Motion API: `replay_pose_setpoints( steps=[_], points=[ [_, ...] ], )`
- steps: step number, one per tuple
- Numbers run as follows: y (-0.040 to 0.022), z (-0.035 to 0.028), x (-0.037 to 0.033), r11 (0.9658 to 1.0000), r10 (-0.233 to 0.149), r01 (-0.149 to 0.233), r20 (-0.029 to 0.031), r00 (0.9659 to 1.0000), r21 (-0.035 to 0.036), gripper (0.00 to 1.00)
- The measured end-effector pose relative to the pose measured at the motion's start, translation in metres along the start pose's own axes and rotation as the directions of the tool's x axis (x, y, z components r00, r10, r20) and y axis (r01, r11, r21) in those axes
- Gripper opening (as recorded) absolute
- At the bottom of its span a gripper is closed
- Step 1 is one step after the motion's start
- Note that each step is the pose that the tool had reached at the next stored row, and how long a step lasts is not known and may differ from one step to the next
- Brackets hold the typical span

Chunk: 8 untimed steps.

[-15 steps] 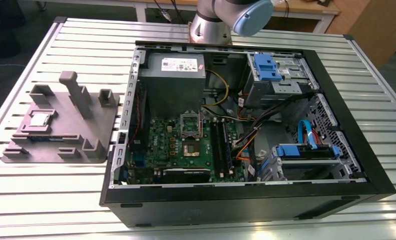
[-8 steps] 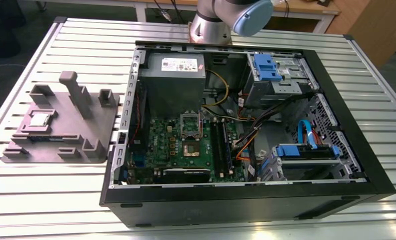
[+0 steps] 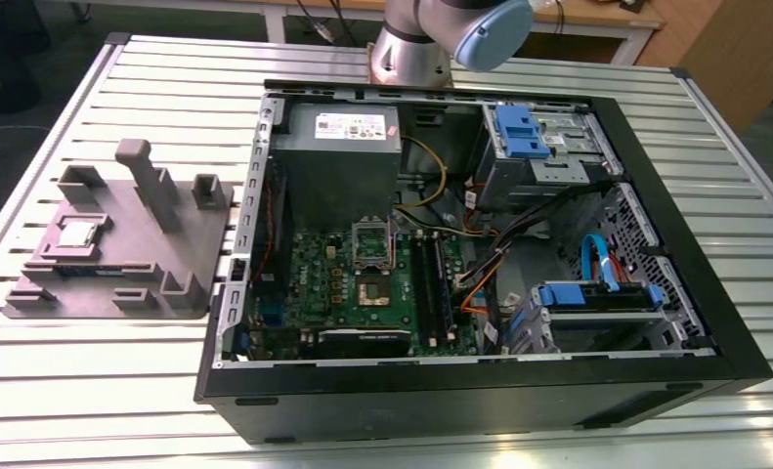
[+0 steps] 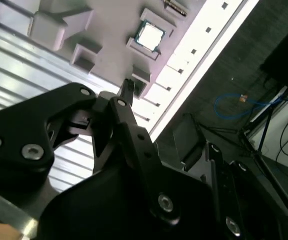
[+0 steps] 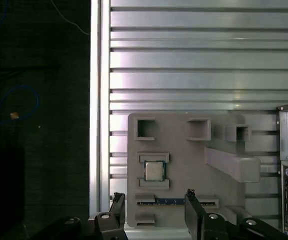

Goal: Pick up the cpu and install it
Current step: 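Pick up the cpu and move it towards the insertion slot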

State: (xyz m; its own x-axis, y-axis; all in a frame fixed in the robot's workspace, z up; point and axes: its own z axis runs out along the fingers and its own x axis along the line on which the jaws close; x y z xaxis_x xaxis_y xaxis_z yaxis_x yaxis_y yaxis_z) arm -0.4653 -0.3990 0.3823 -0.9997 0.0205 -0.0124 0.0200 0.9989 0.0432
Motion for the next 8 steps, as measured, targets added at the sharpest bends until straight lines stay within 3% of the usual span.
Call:
replay_pose_setpoints(
  steps=[1, 5, 8],
  points=[
    [0.0, 0.0009, 0.0, 1.0, 0.002, -0.002, -0.0019, 1.0, 0.0001, 0.59],
    [-0.0001, 0.0041, -0.0001, 0.9999, 0.017, -0.017, -0.0203, 0.9997, 0.0008, 0.59],
    [-0.0002, 0.0058, -0.0002, 0.9997, 0.025, -0.025, -0.0247, 0.9994, 0.0003, 0.59]
  ],
)
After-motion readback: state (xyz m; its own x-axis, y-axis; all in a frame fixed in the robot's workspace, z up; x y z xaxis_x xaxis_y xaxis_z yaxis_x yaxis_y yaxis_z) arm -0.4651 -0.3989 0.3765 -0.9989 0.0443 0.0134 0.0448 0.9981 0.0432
